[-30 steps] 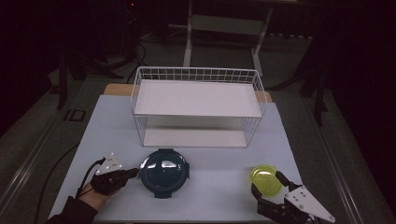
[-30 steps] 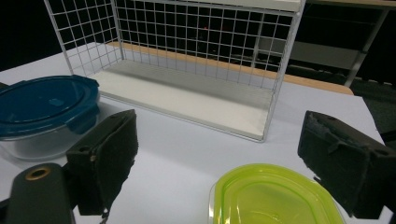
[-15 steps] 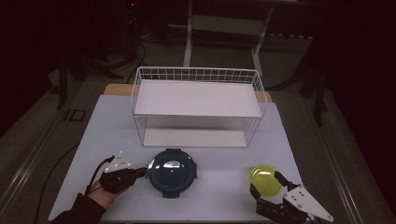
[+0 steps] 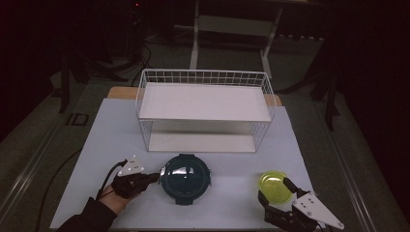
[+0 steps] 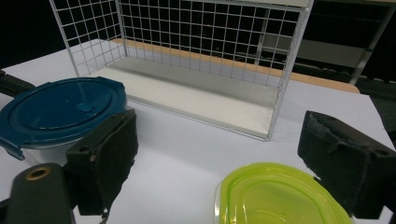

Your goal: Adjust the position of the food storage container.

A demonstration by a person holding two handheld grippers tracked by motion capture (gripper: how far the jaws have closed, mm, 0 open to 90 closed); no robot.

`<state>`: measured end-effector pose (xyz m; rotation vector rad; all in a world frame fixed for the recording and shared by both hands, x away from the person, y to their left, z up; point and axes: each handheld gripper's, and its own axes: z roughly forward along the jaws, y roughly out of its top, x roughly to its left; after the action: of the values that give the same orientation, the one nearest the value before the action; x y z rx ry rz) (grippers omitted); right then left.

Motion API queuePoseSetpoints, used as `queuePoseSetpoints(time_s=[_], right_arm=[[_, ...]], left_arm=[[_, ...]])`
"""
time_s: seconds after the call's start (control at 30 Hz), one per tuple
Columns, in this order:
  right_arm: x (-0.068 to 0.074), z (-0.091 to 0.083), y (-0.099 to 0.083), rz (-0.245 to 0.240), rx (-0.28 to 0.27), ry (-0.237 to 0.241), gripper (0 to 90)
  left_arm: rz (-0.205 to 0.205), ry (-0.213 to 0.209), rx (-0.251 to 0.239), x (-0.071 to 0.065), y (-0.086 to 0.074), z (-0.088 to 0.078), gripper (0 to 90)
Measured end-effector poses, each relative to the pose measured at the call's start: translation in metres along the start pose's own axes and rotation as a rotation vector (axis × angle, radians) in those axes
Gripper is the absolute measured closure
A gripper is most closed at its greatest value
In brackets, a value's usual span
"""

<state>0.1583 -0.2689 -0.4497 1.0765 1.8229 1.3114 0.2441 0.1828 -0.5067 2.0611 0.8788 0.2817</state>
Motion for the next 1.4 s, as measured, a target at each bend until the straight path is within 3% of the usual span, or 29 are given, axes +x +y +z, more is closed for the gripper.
queuePoseSetpoints(time_s=[0.57, 0.93, 1.03, 1.17, 1.27, 1.37, 1.4], right_arm=[[0.001, 0.0, 0.0, -0.002, 0.001, 0.002, 11.9], [0.001, -0.001, 0.0, -0.006, -0.003, 0.002, 12.0], [0.0, -0.002, 0.0, -0.004, -0.007, 0.0, 11.9], [-0.001, -0.002, -0.001, -0.001, -0.004, 0.002, 11.9], [0.0, -0.002, -0.001, -0.005, -0.001, 0.006, 11.9], [0.001, -0.002, -0.001, -0.008, -0.002, 0.009, 11.9], [0.001, -0.002, -0.001, -0.01, -0.003, 0.009, 11.9]], left_arm=[[-0.015, -0.007, -0.001, -0.004, 0.006, 0.009, 88.8], [0.003, -0.016, 0.007, -0.005, 0.006, 0.009, 88.1], [-0.006, -0.024, -0.001, -0.001, 0.005, 0.004, 74.7], [-0.052, -0.04, -0.035, 0.002, 0.009, -0.007, 54.4], [-0.086, -0.069, -0.07, 0.002, 0.014, -0.012, 35.9], [-0.103, -0.098, -0.063, 0.001, 0.016, -0.012, 14.2], [-0.104, -0.112, -0.067, 0.0, 0.018, -0.011, 14.2]])
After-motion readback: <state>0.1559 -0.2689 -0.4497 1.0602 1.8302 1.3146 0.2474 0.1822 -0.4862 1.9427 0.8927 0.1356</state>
